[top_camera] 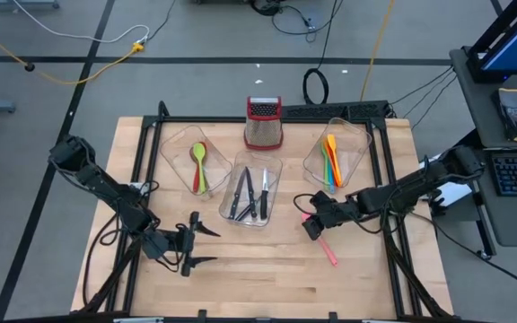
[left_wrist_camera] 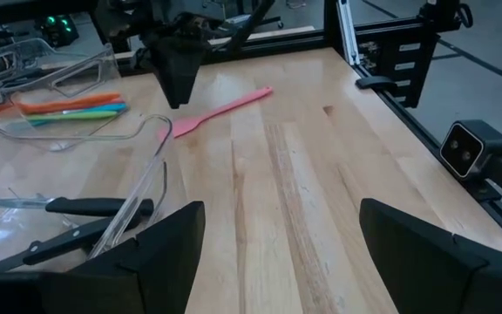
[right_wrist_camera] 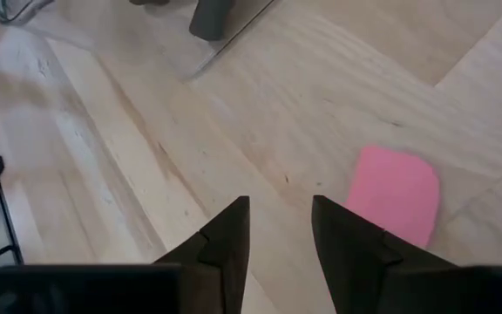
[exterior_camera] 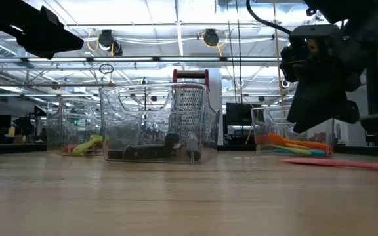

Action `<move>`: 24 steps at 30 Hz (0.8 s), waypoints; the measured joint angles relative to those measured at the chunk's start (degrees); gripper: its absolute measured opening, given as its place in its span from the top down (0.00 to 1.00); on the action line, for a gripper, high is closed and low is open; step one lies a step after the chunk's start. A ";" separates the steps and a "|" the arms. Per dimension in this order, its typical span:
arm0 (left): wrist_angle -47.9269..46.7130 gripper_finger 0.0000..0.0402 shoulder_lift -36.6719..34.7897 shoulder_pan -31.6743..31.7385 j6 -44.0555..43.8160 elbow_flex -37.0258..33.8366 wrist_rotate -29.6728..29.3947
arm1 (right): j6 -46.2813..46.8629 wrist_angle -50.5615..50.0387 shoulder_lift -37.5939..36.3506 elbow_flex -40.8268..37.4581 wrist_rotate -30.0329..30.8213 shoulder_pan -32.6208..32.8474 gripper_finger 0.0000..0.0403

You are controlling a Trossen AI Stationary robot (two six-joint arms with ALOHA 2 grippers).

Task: Pick & Place Kitchen Items
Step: Put the pink spatula on the right transparent bin

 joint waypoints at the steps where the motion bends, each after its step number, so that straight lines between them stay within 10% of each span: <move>1: 0.00 0.23 0.00 0.00 0.00 0.00 0.00 | -0.09 0.02 0.00 0.00 0.13 -0.11 0.71; 15: -0.02 0.23 0.00 0.00 0.28 0.00 0.00 | 0.70 -0.10 0.00 -0.02 -0.29 -1.15 0.68; 24: -0.02 0.23 0.00 0.00 0.57 0.00 -0.02 | 0.74 -0.86 0.00 -0.04 -0.31 -1.08 0.38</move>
